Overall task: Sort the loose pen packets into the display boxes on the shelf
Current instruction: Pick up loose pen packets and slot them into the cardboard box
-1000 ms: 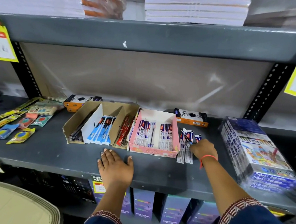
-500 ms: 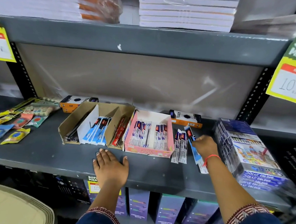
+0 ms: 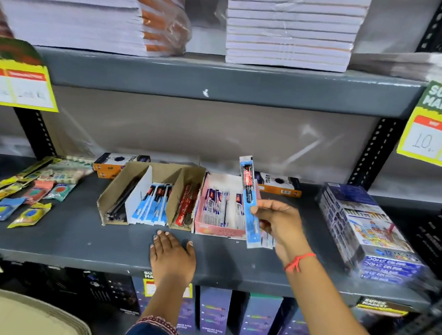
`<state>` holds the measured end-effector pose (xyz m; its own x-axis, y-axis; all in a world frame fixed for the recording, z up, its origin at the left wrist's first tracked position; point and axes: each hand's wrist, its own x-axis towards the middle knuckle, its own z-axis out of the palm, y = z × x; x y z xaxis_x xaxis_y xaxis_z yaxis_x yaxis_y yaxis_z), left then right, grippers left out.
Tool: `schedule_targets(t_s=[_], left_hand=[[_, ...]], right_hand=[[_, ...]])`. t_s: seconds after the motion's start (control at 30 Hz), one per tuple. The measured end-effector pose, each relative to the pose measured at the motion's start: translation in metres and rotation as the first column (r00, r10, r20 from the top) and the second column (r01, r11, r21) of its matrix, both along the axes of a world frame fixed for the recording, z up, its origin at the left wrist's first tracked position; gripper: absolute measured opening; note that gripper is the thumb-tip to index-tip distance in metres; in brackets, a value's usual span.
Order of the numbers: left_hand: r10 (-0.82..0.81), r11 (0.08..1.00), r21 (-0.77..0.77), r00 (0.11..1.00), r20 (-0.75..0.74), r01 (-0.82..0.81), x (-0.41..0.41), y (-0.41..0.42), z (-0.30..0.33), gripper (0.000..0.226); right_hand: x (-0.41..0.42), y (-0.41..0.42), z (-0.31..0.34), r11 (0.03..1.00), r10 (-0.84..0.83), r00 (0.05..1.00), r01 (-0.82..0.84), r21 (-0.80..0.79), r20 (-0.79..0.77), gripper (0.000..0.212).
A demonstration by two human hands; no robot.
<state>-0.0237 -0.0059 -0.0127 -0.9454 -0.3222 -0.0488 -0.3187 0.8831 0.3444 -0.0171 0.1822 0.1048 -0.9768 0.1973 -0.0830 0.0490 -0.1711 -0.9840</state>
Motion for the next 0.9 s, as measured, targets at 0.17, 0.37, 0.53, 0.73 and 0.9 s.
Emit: schedule_targets(t_s=[0.17,0.37,0.53,0.73,0.9], left_hand=[[0.065,0.998,0.013,0.997,-0.047,-0.064,0.005,-0.05,0.006,0.065],[0.121,0.992,-0.035,0.992,0.025,-0.121,0.002,-0.114,0.01,0.065],[0.146,0.989,-0.024,0.988,0.052,-0.145,-0.007,-0.148,0.013,0.063],[0.098,0.995,-0.006,0.994,0.041,-0.098,-0.023,-0.168,0.005,0.063],[0.089,0.996,-0.018,0.996,-0.025,-0.09,-0.027,-0.17,-0.006,0.063]], right_hand=[[0.003,-0.053,0.0,0.987,0.142,0.989,-0.138,-0.078,0.042,0.028],[-0.001,-0.106,-0.009,0.977,0.208,0.975,-0.204,-0.063,0.075,0.025],[-0.012,-0.138,-0.009,0.981,0.194,0.972,-0.193,-0.02,0.134,0.024],[-0.057,-0.175,-0.009,0.983,0.079,0.975,-0.11,0.143,0.21,0.03],[-0.106,-0.203,-0.02,0.902,-0.017,0.978,-0.074,0.425,0.206,0.029]])
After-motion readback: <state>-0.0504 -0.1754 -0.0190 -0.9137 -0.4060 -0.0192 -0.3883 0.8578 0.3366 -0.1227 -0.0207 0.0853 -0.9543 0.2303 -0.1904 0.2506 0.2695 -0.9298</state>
